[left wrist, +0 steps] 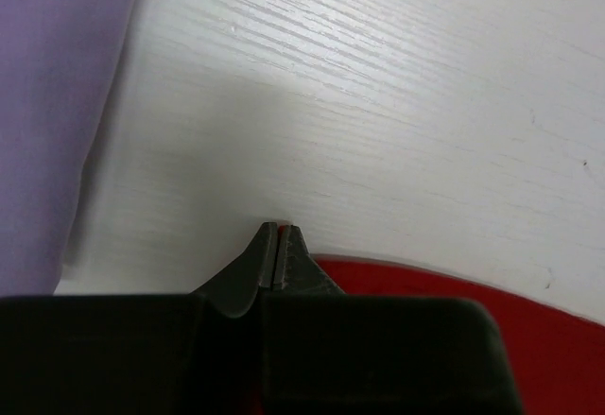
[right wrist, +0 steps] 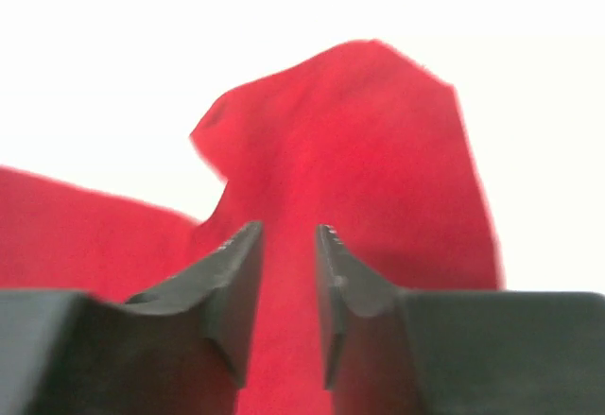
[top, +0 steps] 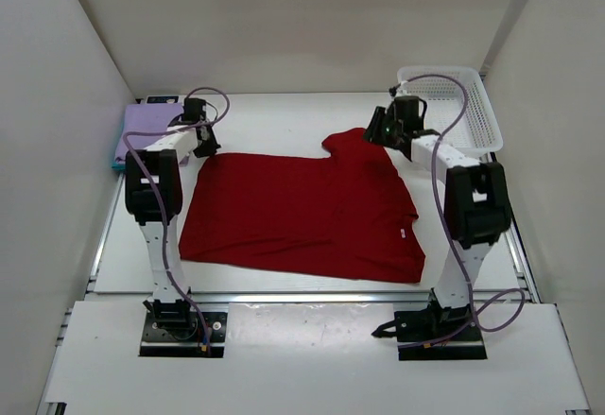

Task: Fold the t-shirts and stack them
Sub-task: Grap the side of the flattened tshirt furthest away from the robot with both arms

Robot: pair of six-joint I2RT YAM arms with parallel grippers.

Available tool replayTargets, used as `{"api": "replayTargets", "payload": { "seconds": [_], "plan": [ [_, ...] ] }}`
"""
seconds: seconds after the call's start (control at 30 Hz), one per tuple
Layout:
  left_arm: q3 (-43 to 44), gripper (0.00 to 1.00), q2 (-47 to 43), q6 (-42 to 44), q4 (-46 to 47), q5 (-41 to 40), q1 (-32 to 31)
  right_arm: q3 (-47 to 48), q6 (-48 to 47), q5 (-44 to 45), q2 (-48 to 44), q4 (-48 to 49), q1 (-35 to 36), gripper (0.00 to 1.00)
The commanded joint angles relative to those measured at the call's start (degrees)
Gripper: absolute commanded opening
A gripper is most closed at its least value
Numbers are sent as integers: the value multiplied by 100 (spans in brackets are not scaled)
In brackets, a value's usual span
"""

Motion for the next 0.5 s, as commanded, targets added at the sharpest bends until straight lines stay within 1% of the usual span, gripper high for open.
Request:
{"api": "replayTargets", "payload": {
  "seconds": [0.0, 0.03, 0.07, 0.1, 0.13, 0.17, 0.2, 0.23, 0.27, 0.3, 0.33, 0.37, 0.4, 0.47],
  "plan": [
    [-267, 0, -525, -192, 107, 201, 97, 1162, -656, 771, 716, -587, -92, 30],
    [-346, 0, -595, -237, 229, 290, 115, 1392, -753, 894, 841, -806, -66, 34],
    [-486, 0, -709, -341, 378, 508, 271, 1899, -884, 1139, 1147, -1104, -23, 36],
    [-601, 0, -745, -447, 475, 632, 290, 2495, -999, 1237, 1568, -1281, -48, 37],
    [-680, 0, -806, -465, 546, 703, 334, 2832, -1070, 1255, 1798, -1718, -14, 38],
    [-690, 0, -842, -492, 590, 834, 334, 3584, -1166, 1430, 2261, -2236, -57, 38],
    [-699, 0, -833, -474, 556, 818, 343, 4322, -1271, 1501, 2736, -2458, -31, 38],
    [-655, 0, -833, -440, 529, 792, 326, 4634, -1325, 1632, 3167, -2896, 13, 39],
    [-637, 0, -842, -439, 511, 817, 291, 5377, -1421, 1799, 3406, -3326, 13, 39],
    [-663, 0, -833, -439, 572, 774, 282, 6072, -1492, 1853, 3844, -3714, 22, 39],
    [-742, 0, -877, -491, 590, 870, 308, 6792, -1544, 1853, 4231, -3909, 48, 41],
    [-760, 0, -860, -501, 677, 923, 334, 7139, -1545, 1845, 4409, -4233, 13, 41],
    [-821, 0, -868, -562, 739, 1036, 343, 7220, -1528, 1749, 4524, -4219, 57, 41],
    [-787, 0, -842, -553, 714, 968, 308, 6731, -1431, 1642, 4297, -3973, -4, 44]
  ]
}}
